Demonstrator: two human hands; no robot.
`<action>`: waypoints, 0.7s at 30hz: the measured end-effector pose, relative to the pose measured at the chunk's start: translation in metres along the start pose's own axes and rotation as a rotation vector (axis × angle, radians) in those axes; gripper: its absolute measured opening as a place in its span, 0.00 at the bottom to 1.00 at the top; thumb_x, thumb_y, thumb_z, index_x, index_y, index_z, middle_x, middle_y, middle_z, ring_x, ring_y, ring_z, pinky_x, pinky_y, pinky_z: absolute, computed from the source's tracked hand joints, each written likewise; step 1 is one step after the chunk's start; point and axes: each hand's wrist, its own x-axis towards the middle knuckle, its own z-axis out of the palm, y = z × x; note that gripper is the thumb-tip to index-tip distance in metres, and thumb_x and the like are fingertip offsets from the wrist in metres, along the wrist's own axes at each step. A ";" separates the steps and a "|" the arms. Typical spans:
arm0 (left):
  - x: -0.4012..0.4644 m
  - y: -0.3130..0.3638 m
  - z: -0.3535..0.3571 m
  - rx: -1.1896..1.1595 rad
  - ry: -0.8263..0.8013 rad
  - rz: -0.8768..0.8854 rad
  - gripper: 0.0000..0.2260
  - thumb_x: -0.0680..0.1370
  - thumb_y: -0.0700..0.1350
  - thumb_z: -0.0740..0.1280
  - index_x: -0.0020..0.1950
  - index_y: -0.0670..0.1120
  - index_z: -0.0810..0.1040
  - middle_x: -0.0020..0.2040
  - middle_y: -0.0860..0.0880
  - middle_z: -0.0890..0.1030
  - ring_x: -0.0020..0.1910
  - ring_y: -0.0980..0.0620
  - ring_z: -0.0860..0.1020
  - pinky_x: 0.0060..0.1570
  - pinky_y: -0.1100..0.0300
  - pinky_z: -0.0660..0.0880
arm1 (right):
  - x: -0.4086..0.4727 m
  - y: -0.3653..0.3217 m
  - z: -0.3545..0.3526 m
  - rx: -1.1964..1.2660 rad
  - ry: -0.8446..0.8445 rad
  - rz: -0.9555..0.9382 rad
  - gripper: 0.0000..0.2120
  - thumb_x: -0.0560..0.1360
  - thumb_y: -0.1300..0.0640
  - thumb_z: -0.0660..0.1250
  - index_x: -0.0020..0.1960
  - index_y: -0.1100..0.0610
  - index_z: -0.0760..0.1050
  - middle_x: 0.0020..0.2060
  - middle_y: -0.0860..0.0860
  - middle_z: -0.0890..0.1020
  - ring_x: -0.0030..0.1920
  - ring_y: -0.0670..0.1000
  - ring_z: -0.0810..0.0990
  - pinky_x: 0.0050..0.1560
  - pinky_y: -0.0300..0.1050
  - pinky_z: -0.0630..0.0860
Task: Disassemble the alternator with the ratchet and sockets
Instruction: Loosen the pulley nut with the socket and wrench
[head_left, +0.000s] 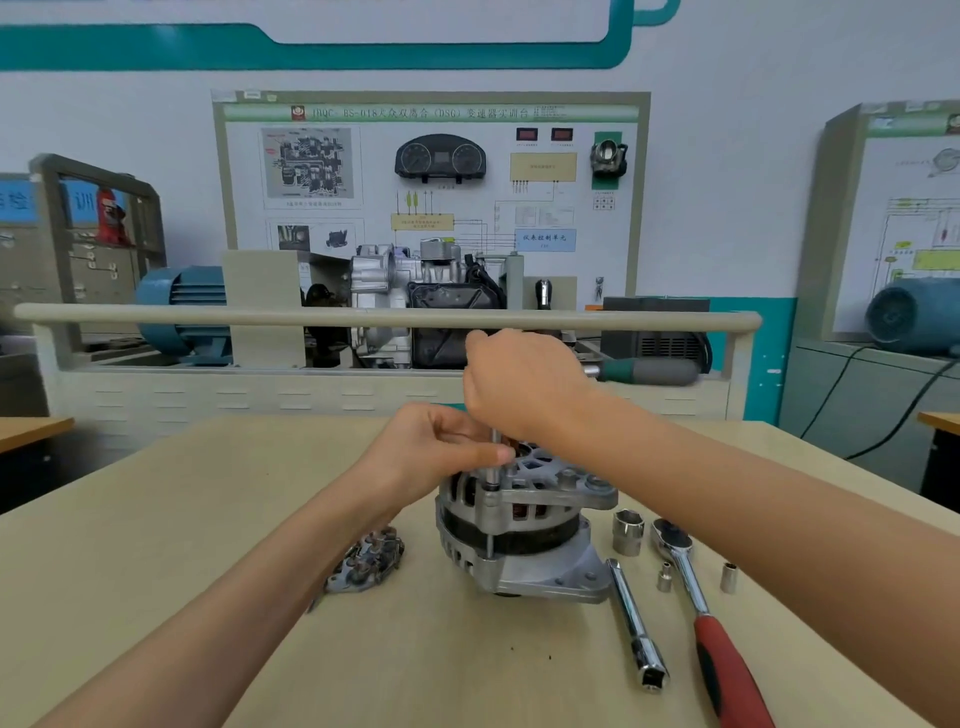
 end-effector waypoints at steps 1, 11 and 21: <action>0.001 0.001 0.003 0.037 0.047 -0.003 0.08 0.66 0.44 0.77 0.41 0.43 0.82 0.35 0.51 0.84 0.37 0.56 0.82 0.39 0.71 0.75 | 0.001 -0.003 -0.002 -0.029 -0.038 0.042 0.05 0.77 0.60 0.55 0.42 0.56 0.62 0.29 0.50 0.64 0.26 0.49 0.62 0.25 0.42 0.57; -0.007 0.004 -0.004 0.053 -0.151 0.015 0.06 0.76 0.42 0.69 0.50 0.50 0.83 0.48 0.54 0.85 0.51 0.62 0.81 0.50 0.73 0.74 | -0.001 -0.002 -0.002 -0.060 0.059 -0.049 0.05 0.77 0.58 0.55 0.43 0.57 0.62 0.27 0.48 0.62 0.25 0.48 0.60 0.25 0.42 0.53; -0.001 0.011 0.012 0.370 0.138 0.061 0.17 0.66 0.55 0.74 0.44 0.42 0.80 0.40 0.45 0.82 0.41 0.52 0.79 0.46 0.55 0.73 | 0.005 -0.007 -0.009 -0.110 -0.103 0.086 0.12 0.76 0.58 0.56 0.33 0.56 0.62 0.29 0.50 0.67 0.27 0.49 0.66 0.26 0.41 0.59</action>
